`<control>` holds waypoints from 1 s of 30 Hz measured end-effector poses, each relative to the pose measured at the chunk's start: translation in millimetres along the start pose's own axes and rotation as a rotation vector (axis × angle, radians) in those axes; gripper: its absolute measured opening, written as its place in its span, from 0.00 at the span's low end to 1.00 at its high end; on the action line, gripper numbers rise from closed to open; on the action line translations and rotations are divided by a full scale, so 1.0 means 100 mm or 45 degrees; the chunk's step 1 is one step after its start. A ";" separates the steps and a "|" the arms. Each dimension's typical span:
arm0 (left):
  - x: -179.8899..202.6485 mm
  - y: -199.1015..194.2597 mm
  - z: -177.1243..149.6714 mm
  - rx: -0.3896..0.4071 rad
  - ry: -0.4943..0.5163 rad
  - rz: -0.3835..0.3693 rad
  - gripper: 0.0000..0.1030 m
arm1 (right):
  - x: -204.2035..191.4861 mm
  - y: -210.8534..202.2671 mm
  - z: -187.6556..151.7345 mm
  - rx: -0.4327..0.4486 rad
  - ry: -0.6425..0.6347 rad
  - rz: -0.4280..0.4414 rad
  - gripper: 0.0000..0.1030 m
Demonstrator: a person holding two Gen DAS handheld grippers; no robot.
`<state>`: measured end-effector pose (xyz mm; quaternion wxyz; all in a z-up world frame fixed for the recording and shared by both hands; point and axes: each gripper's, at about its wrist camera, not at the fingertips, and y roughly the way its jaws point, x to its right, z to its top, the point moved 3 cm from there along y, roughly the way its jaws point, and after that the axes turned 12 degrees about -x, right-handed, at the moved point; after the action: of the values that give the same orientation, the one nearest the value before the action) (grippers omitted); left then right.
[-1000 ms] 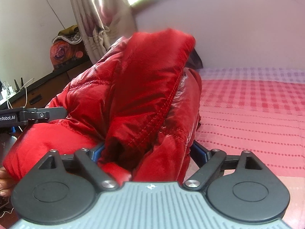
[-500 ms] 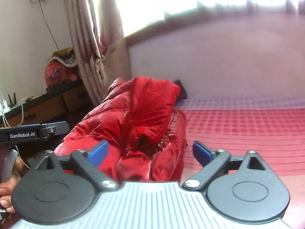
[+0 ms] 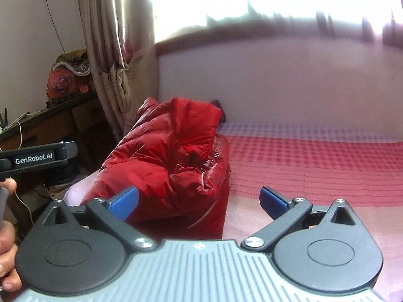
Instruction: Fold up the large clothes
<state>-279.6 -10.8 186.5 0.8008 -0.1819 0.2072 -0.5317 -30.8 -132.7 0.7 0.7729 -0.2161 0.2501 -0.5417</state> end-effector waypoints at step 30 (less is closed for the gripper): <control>-0.06 0.28 -0.62 -0.679 -0.099 -0.301 1.00 | -0.14 0.17 -0.48 -0.387 -0.076 0.049 1.00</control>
<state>-292.8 0.5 120.9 0.6646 -0.4289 0.2861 -0.5408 -52.0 -116.7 -44.7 0.7486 -0.3419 0.3103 -0.4759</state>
